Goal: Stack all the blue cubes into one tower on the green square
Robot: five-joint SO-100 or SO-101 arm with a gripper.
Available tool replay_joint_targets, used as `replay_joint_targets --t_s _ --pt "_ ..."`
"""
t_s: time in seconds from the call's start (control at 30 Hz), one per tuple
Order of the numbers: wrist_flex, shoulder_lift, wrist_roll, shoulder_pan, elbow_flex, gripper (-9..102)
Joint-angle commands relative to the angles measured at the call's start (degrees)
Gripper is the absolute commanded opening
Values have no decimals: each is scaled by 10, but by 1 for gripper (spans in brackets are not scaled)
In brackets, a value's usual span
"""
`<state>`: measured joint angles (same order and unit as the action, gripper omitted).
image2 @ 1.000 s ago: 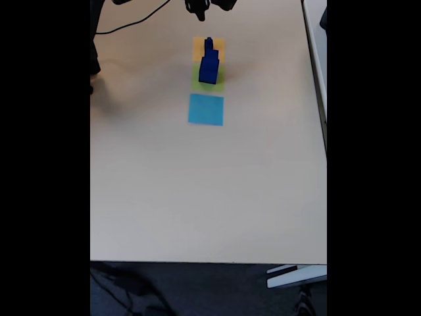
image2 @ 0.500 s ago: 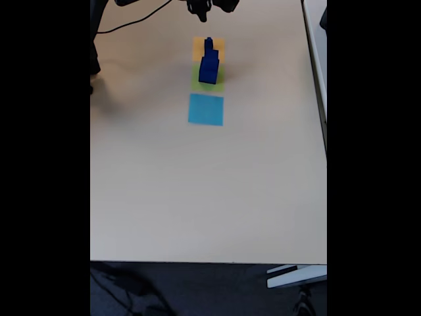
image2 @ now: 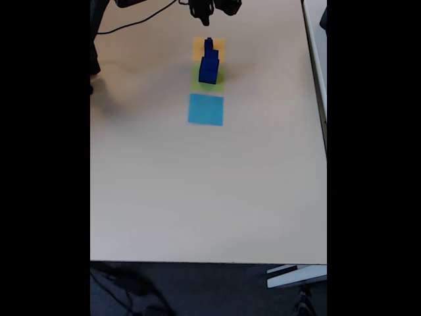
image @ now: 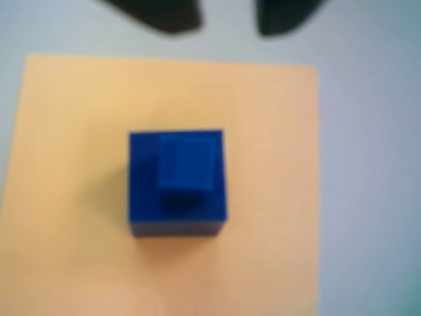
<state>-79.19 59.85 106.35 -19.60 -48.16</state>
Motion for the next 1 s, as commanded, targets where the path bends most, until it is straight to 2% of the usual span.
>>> replay_joint_targets --t_s 0.0,0.87,0.97 --pt "26 7 -4 3 0 5" --pt "73 2 18 -7 -34 8" --pt "69 5 24 -6 -40 12"
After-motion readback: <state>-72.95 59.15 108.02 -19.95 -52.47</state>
